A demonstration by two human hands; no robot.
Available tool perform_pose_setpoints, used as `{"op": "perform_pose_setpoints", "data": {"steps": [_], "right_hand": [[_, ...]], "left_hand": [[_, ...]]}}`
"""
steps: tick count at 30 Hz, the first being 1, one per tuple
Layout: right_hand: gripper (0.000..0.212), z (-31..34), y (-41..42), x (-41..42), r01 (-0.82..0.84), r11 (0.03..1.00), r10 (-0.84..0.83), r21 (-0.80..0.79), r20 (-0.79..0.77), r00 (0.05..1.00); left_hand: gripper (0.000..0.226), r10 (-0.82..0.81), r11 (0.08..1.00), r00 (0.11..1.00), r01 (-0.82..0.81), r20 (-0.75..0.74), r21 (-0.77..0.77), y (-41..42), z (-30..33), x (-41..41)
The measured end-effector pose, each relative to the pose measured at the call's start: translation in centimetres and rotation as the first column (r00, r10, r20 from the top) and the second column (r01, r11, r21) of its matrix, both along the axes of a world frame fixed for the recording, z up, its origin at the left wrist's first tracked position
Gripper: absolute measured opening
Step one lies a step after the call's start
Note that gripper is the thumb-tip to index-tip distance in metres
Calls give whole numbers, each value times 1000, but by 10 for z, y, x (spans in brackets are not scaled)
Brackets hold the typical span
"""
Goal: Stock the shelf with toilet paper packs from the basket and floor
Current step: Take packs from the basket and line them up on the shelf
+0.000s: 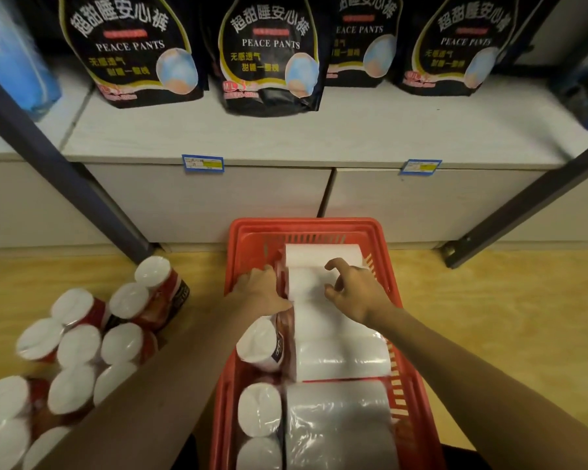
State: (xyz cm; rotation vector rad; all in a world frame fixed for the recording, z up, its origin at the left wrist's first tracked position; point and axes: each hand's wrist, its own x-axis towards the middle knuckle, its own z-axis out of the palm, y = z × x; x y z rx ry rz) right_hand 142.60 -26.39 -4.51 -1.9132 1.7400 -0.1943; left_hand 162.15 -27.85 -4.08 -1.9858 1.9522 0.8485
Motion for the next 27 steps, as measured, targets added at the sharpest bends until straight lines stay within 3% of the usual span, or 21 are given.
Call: {"op": "perform_pose_setpoints", "data": {"steps": [8, 14, 17, 22, 27], "right_hand": [[47, -4, -9, -11, -48, 997, 42, -54, -118, 992], [71, -20, -11, -6, -256, 967, 242, 3, -347, 906], [86, -29, -15, -6, -282, 956, 288, 79, -419, 861], [71, -35, -22, -6, -293, 954, 288, 61, -448, 846], [59, -36, -20, -10, -421, 907, 358, 30, -582, 730]], "left_hand": [[88, -167, 981, 944, 189, 286, -52, 8, -22, 2], [80, -70, 997, 993, 71, 93, -7, 28, -28, -12], [76, -22, 1000, 998, 22, 54, 13, 29, -22, -15], [80, 36, 998, 999, -37, 29, 46, 30, -20, -9], [68, -6, 999, 999, 4, 45, 38, 34, -11, -8]]}}
